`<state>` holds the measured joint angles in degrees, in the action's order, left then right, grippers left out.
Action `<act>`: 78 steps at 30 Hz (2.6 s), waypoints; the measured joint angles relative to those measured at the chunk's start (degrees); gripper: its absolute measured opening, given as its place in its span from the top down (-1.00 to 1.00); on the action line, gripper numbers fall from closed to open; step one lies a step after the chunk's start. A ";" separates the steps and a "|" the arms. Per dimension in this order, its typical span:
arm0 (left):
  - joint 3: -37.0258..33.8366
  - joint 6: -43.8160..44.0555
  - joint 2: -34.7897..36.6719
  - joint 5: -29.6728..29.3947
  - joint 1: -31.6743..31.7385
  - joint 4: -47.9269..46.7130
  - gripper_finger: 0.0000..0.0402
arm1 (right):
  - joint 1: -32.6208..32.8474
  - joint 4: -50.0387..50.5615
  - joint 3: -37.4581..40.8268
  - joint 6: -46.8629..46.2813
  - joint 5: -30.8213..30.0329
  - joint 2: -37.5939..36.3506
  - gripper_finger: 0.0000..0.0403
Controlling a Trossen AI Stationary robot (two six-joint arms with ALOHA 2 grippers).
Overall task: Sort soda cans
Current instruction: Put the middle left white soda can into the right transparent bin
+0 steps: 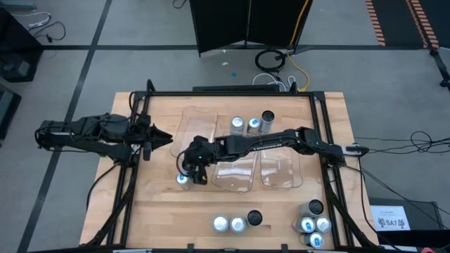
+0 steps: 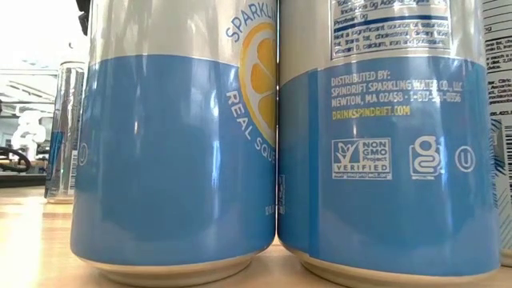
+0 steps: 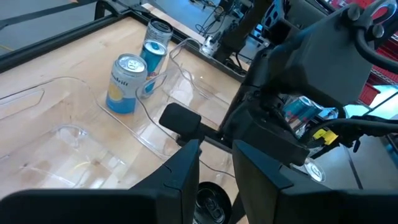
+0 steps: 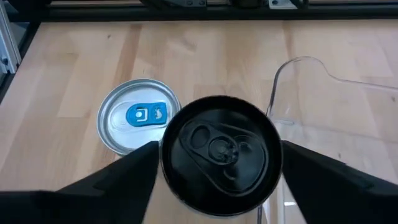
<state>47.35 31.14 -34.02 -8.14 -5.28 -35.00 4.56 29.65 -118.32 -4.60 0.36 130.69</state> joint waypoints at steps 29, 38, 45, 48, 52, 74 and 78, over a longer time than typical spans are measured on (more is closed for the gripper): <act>-0.02 0.07 -0.01 1.95 0.00 0.27 0.47 | 0.11 7.59 0.09 -9.54 -6.47 -14.70 -0.19; -0.04 0.06 0.00 1.95 -0.02 0.26 0.47 | 2.70 23.94 0.00 -20.58 -20.16 -24.75 -0.19; -0.04 0.07 -0.02 1.93 0.00 0.28 0.47 | 7.91 43.52 0.04 -32.81 -33.27 -27.82 -0.18; -0.04 0.07 -0.02 1.94 -0.01 0.47 0.47 | 10.15 50.20 0.04 -38.05 -35.76 -29.35 -0.18; -0.04 0.07 -0.02 1.93 -0.02 1.62 0.47 | 12.50 58.09 0.06 -44.66 -39.76 -31.58 -0.18; -0.04 0.12 -0.09 1.82 -0.01 3.53 0.47 | 13.07 26.11 60.75 -61.47 -45.55 -61.79 -0.19; -0.04 0.15 -0.09 1.64 -0.01 5.16 0.47 | 10.65 16.91 67.25 -57.63 -45.10 -62.03 -0.20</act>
<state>47.31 31.29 -34.11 -6.50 -5.29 -29.85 15.20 46.55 -51.08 -62.24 -44.74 68.66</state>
